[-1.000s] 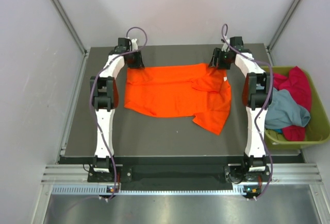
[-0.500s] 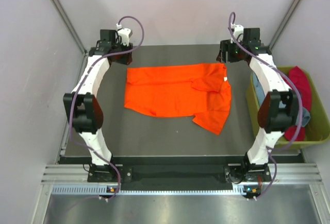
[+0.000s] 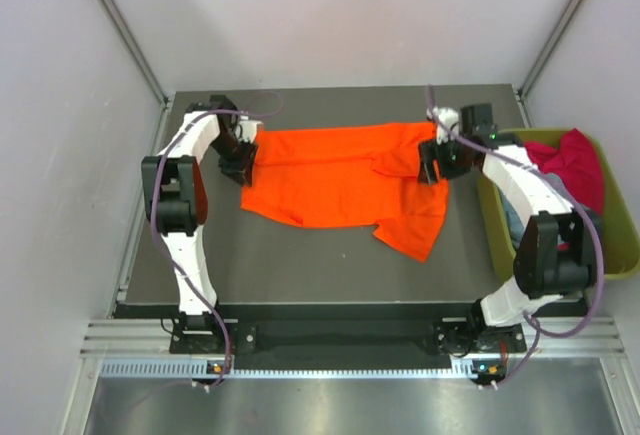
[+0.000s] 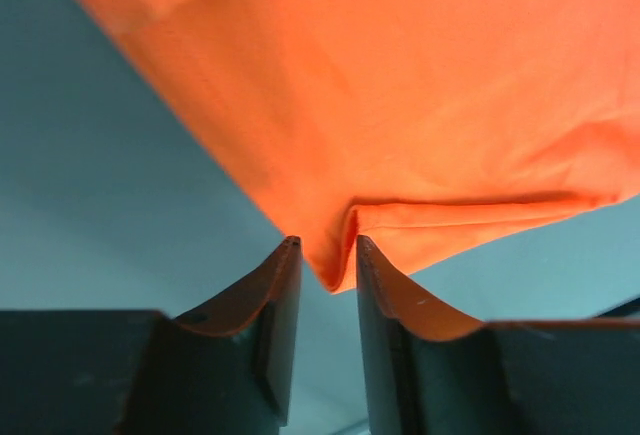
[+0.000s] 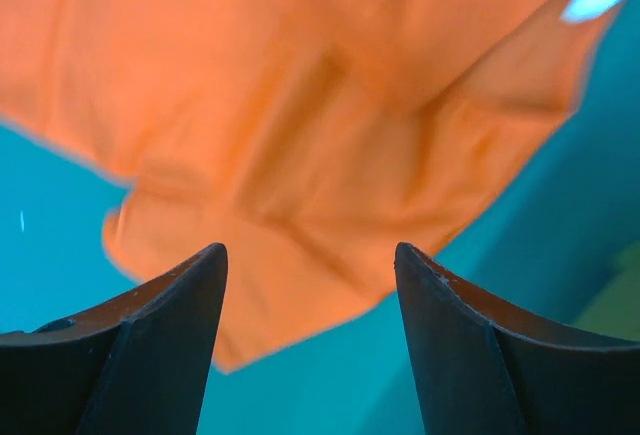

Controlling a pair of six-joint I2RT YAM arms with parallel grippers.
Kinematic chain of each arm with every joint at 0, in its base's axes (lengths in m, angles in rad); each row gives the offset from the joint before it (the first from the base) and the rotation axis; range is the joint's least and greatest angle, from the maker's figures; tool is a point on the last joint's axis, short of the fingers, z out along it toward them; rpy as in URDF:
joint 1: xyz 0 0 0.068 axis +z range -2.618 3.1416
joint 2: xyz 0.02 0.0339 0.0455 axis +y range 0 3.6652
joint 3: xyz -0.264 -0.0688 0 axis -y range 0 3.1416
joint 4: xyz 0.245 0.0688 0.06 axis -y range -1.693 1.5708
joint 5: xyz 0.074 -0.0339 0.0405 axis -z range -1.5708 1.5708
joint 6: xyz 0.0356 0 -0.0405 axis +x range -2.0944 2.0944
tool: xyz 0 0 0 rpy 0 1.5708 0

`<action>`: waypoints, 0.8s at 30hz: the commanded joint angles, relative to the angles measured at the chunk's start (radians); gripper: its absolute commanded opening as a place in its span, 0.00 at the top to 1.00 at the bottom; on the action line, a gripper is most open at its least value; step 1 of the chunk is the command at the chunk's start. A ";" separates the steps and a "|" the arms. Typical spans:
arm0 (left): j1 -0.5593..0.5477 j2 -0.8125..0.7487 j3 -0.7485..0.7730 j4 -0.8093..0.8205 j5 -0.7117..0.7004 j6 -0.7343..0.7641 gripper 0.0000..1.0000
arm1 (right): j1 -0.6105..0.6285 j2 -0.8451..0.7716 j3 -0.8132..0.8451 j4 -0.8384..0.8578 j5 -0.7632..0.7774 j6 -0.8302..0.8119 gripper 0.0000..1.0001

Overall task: Fold and stack the t-shirts
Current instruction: Fold the tshirt

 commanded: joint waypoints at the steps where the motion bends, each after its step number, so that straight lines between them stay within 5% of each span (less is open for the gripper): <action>1: -0.005 0.014 0.079 -0.107 0.075 -0.020 0.67 | 0.069 -0.134 -0.122 -0.024 0.025 -0.082 0.32; 10: -0.008 0.056 0.082 -0.161 0.116 -0.058 0.69 | 0.077 -0.290 -0.226 -0.021 0.065 -0.068 0.30; 24: -0.008 0.099 0.042 -0.130 0.101 -0.044 0.69 | 0.067 -0.301 -0.240 0.006 0.065 -0.067 0.29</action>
